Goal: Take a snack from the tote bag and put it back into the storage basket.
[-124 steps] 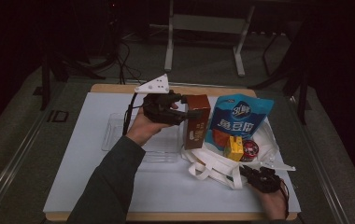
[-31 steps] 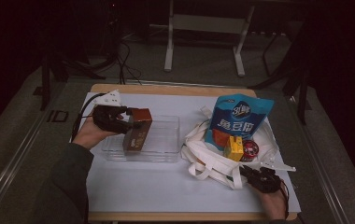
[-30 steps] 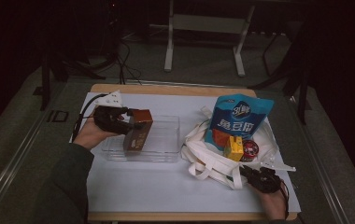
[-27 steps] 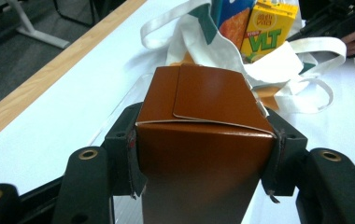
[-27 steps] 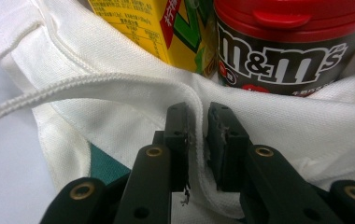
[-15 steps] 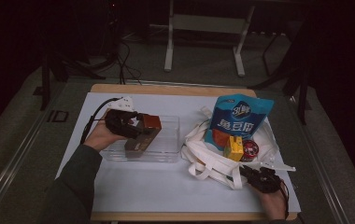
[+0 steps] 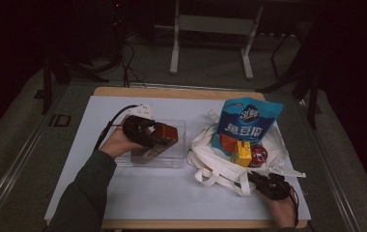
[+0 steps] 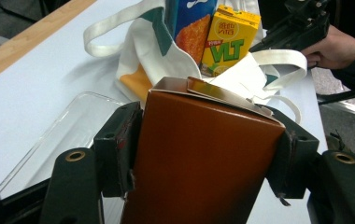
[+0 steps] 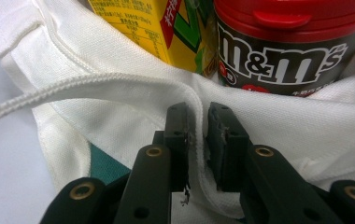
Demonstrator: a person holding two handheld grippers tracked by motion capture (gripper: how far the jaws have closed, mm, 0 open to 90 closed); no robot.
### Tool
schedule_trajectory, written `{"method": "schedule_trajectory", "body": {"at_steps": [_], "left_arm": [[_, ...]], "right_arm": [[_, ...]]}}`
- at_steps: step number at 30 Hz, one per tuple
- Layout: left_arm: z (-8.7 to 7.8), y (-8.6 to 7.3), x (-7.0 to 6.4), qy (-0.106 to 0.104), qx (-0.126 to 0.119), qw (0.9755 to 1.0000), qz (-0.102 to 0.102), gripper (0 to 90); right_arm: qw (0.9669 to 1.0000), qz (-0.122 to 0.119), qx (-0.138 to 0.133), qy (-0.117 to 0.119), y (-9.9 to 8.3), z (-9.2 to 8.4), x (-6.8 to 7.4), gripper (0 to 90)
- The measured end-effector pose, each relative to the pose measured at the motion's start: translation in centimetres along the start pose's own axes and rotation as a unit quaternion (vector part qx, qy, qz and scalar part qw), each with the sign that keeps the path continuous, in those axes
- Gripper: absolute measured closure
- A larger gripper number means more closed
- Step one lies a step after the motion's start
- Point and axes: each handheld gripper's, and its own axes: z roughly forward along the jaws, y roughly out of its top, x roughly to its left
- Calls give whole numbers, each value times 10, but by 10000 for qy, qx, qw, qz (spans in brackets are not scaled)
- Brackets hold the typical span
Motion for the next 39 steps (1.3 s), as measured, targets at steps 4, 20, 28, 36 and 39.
{"method": "schedule_trajectory", "body": {"at_steps": [4,20,28,36,39], "left_arm": [[4,0,1,-46,-10,10000,-75,359],[27,-3,-3,-159,146,9996,-167,332],[34,-6,-4,-153,354,9991,-168,315],[43,-12,-5,-85,605,9978,-274,288],[45,-12,-6,-43,642,9976,-269,279]], "right_arm": [[10000,0,-1,3,0,0,0,781],[10000,-1,-14,8,0,0,0,781],[10000,3,-15,8,0,0,0,781],[10000,3,-15,11,0,0,0,781],[10000,1,-15,8,0,0,0,781]]}}
